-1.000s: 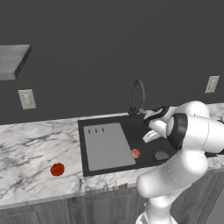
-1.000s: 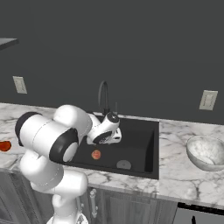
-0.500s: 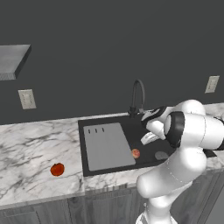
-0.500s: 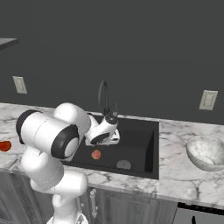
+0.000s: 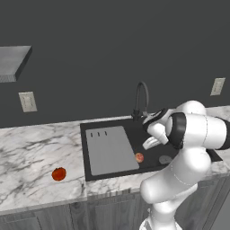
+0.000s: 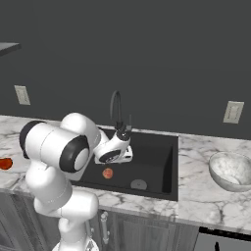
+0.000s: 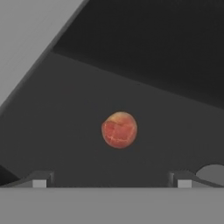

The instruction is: Remove the tomato and peach from the sink. Then move the bowl and cup from the counter to the sink for washing.

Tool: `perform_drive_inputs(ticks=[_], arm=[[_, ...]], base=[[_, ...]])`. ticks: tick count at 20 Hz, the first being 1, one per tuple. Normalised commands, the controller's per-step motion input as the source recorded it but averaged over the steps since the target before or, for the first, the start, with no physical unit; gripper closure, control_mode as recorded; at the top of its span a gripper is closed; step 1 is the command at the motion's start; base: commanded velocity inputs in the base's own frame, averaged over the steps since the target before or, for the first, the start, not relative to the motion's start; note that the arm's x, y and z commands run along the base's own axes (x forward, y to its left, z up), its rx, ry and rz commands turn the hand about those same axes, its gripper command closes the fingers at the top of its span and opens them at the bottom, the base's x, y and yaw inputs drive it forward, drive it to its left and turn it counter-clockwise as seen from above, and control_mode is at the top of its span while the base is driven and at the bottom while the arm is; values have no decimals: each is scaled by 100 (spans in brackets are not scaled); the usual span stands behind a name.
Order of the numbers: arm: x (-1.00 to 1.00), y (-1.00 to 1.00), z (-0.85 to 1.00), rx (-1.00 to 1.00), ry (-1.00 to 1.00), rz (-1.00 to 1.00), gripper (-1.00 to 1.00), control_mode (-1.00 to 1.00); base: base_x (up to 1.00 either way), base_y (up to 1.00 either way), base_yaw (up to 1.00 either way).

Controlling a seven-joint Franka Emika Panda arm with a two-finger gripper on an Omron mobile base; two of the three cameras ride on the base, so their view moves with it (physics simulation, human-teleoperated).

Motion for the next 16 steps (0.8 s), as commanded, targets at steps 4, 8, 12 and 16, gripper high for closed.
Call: perform_drive_inputs(ticks=[4, 8, 12, 16], arm=[[11, 2, -8, 0, -1, 0, -100, -100], [11, 1, -9, 0, 0, 0, -100, -100], [5, 2, -12, 0, 0, 0, -100, -100], [9, 1, -7, 0, 0, 0, -100, -100]], base=[[0, 0, 0], [0, 0, 0], [0, 0, 0], [0, 0, 0]])
